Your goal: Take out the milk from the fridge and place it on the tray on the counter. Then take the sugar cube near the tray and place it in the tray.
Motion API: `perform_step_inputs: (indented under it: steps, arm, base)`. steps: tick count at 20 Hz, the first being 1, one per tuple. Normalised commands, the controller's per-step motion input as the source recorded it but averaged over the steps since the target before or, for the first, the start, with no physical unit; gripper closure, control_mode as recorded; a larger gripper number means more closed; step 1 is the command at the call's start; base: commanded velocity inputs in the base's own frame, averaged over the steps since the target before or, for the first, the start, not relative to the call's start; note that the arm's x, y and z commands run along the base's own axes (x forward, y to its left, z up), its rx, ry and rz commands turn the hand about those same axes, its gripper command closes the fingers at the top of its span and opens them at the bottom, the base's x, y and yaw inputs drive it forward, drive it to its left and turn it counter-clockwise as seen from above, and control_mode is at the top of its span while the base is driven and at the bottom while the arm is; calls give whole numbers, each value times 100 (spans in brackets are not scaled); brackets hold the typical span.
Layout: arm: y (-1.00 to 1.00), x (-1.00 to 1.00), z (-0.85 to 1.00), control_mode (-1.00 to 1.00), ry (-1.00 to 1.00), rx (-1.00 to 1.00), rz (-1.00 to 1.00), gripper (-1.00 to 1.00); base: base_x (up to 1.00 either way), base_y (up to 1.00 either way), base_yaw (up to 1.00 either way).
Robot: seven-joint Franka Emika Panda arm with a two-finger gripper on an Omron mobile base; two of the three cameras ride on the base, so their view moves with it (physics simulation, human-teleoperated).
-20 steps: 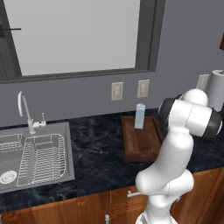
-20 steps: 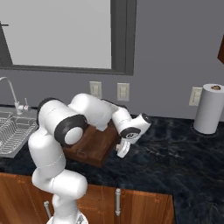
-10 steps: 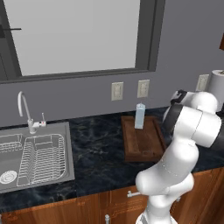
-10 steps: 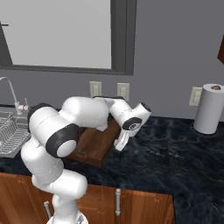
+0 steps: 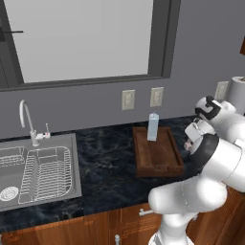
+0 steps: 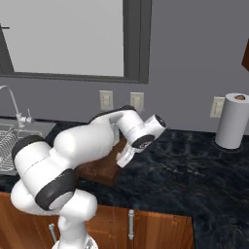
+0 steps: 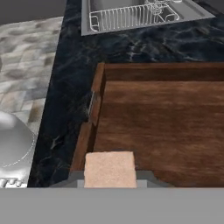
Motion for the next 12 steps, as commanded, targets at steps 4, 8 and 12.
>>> perform_step_inputs:
  steps: [4,8,12]
  arm:
    - [68,-7,4,-100,-2,0,-11,100]
    - [55,2,9,-100,0,-1,-15,100]
    - [15,7,0,-100,0,-1,-8,100]
  base:
    - [0,0,0]
    - [0,0,0]
    - [0,0,0]
